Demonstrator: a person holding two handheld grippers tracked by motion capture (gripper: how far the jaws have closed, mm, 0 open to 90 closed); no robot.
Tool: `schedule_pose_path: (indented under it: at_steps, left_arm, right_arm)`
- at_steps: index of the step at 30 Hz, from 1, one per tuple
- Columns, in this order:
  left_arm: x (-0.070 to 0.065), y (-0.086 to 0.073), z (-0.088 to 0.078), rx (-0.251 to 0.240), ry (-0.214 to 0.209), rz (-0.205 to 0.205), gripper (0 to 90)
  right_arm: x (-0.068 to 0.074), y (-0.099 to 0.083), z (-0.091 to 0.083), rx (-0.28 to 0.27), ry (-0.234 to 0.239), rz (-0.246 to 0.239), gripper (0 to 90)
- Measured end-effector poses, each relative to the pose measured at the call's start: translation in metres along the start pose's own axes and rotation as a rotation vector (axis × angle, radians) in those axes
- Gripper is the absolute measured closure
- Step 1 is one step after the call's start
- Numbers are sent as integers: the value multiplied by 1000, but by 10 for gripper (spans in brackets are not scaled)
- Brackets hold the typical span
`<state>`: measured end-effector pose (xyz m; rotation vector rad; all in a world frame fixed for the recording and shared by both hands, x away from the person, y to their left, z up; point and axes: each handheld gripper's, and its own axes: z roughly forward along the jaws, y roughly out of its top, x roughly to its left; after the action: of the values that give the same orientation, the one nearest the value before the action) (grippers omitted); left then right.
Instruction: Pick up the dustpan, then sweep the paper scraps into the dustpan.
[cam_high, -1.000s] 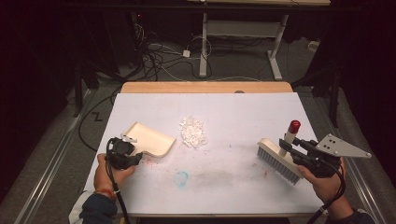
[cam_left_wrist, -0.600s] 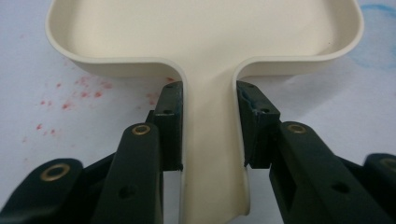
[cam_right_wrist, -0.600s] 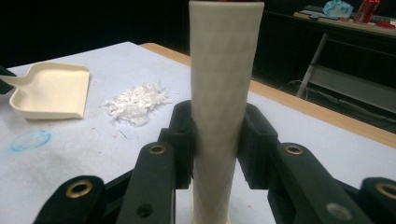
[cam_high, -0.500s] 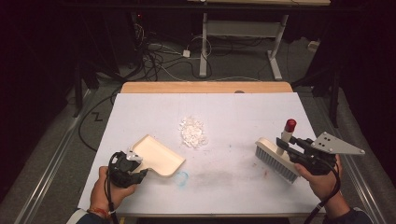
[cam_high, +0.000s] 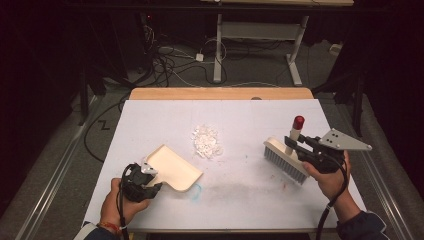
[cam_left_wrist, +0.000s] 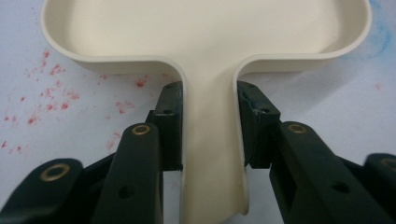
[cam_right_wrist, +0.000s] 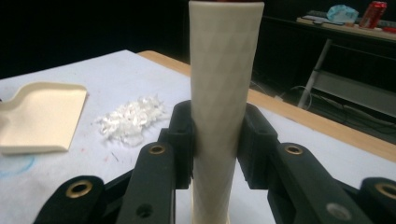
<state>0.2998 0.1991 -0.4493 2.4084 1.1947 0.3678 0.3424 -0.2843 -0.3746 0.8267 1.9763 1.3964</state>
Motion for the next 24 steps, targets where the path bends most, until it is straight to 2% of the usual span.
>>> schedule_pose_path:
  at_steps: [4,5,8,12,19,20,21,24]
  left_arm:
    - [0,0,2,5,-7,1,635]
    - [1,1,3,8,-11,4,634]
    - [1,1,4,9,-16,7,635]
    - [2,0,7,17,-22,-3,635]
    - [2,0,8,24,-21,-1,635]
    - [2,0,8,24,-21,-1,635]
    - [2,0,8,23,-22,-3,635]
    - [2,1,9,21,-27,-7,635]
  right_arm:
    - [-2,10,11,-15,-5,-11,702]
    - [-4,17,19,-27,-1,-4,702]
    - [-7,24,31,-35,0,-9,702]
    - [-12,32,50,-43,30,-3,702]
    - [-9,42,90,-21,23,-17,702]
    - [-9,42,90,-21,23,-17,702]
    - [-7,46,102,-3,18,-26,703]
    - [-4,52,122,18,26,-44,703]
